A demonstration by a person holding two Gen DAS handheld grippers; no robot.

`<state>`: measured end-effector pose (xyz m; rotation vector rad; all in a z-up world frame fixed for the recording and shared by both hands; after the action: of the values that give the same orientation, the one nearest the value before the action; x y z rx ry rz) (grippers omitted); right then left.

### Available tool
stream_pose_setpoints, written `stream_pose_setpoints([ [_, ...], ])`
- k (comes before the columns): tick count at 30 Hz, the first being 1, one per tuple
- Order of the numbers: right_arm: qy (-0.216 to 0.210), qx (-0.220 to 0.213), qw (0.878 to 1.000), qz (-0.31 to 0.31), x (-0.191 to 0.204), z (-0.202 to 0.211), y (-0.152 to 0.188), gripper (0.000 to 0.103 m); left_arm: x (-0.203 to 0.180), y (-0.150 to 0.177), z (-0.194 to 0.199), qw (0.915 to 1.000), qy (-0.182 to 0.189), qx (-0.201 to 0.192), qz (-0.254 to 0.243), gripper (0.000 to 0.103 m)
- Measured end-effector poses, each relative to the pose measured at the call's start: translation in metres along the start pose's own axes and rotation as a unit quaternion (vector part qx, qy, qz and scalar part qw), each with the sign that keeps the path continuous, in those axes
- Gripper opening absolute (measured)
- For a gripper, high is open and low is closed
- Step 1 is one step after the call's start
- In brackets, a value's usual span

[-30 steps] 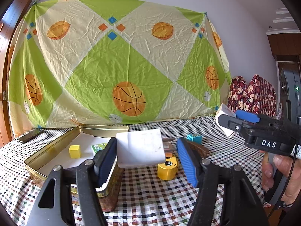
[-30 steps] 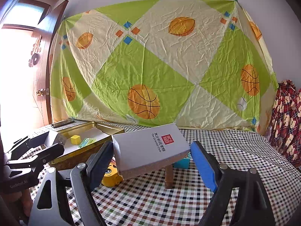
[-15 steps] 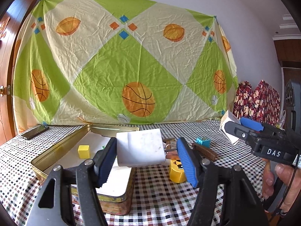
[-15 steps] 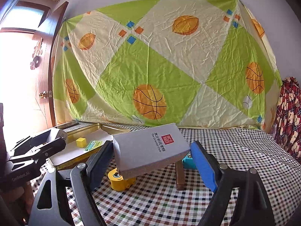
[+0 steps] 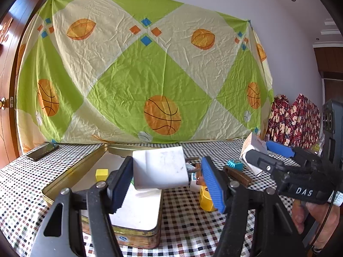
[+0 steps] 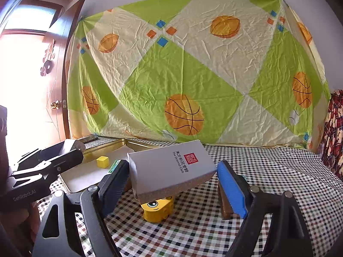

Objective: Organize rigid objects
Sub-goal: 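Lower the white block into the tin with the left tool while the right tool holds the box above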

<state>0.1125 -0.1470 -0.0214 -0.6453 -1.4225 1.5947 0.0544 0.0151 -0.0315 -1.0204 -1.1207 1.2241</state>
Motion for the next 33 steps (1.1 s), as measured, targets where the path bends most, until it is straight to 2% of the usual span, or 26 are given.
stream_pose_setpoints([
  [12,-0.012,0.005,1.0,0.0,0.02,-0.013,0.0,0.085,0.02,0.0,-0.009,0.9997,-0.021,0.01,-0.003,0.064],
  [33,-0.047,0.03,0.998,0.02,0.061,-0.044,0.004,0.085,0.066,0.007,-0.028,0.9978,-0.038,0.048,0.026,0.064],
])
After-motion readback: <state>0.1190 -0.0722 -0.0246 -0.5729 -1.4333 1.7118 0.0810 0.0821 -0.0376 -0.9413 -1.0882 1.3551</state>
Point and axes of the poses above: each gripper's, at about its wrist camera, not at the fingertips, and z roughly against the way its jaws point, x to its left, y to its underside, the point moved 4 cm from there along -z, roughly the way its jaws point, and after that the axes turned 10 degrees about -z, right-handed, at the moved point
